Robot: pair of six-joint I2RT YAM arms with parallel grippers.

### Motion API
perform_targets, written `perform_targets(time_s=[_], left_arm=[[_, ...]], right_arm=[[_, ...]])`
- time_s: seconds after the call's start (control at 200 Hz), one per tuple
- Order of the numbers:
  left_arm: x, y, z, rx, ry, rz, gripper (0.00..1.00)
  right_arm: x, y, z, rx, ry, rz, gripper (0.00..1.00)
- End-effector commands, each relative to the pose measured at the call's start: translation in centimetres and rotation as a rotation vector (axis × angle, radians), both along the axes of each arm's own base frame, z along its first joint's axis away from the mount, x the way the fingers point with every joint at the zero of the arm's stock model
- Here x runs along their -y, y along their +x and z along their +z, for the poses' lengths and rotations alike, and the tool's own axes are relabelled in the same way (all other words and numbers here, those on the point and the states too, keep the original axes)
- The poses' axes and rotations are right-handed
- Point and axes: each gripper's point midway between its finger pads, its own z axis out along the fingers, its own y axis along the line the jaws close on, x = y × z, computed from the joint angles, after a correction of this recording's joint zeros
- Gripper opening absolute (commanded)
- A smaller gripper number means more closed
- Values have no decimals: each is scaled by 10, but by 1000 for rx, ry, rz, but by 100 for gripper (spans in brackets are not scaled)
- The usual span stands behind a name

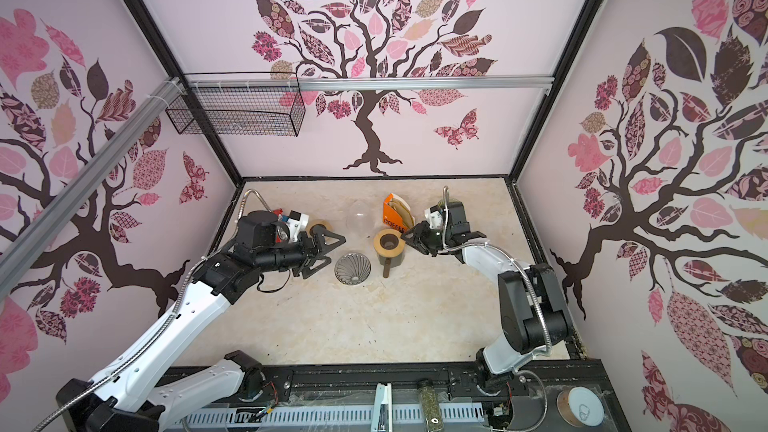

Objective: Place the coffee filter in the dripper
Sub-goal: 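Open the right gripper and withdraw it while the left gripper lowers toward the dripper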

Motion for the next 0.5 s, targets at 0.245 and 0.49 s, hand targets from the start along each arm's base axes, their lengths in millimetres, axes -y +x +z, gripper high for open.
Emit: perform_targets(time_s=[0.245, 0.49], left_arm=[[-21, -4, -18, -21, 98, 36, 97], [-31, -6, -32, -55, 152, 51, 97]], right_arm=[[14, 2, 54, 129, -68, -22, 48], [17, -5, 94, 201, -71, -22, 72]])
